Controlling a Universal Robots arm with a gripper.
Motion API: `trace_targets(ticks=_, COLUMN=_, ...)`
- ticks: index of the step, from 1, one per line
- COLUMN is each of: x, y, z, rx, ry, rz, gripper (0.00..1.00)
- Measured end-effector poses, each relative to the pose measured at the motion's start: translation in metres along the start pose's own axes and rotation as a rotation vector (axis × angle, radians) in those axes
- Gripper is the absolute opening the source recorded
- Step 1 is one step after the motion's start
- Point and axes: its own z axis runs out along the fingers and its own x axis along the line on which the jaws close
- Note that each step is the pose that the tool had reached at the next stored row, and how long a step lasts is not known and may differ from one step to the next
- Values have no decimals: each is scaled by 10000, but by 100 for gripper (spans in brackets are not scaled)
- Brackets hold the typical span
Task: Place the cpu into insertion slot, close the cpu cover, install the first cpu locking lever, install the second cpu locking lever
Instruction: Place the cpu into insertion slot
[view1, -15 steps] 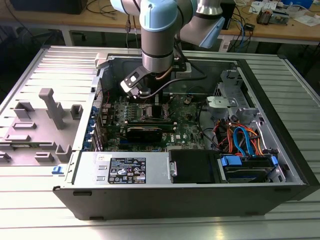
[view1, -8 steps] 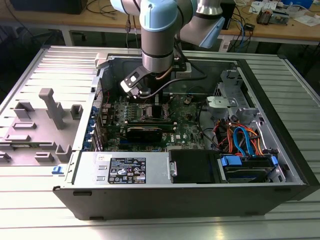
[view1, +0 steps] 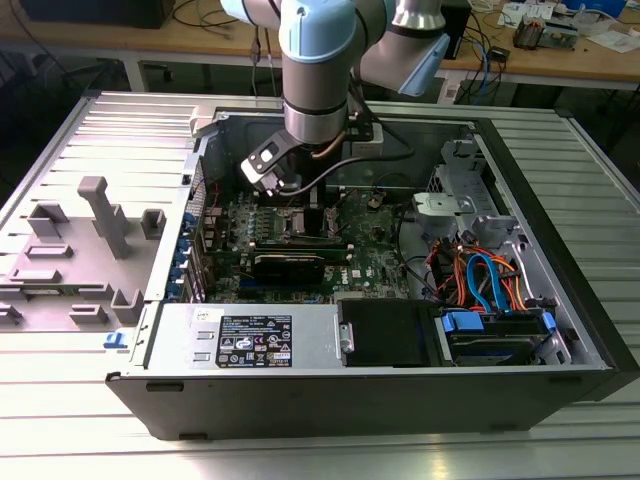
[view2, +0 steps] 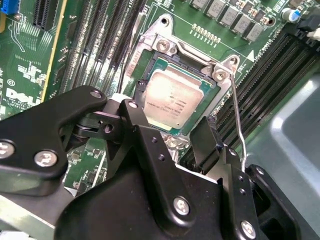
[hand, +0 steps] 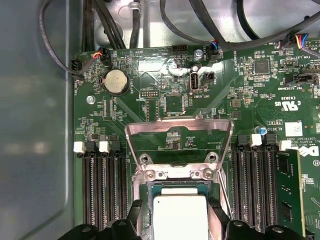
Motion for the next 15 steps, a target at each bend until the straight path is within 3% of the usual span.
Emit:
trace_targets(ticks=5, x=2, y=1, z=-39, rx=0, ry=17, rz=7, gripper=61)
trace_targets(ticks=15, x=1, y=-14, z=-47, rx=2, ry=27, rz=10, gripper=61)
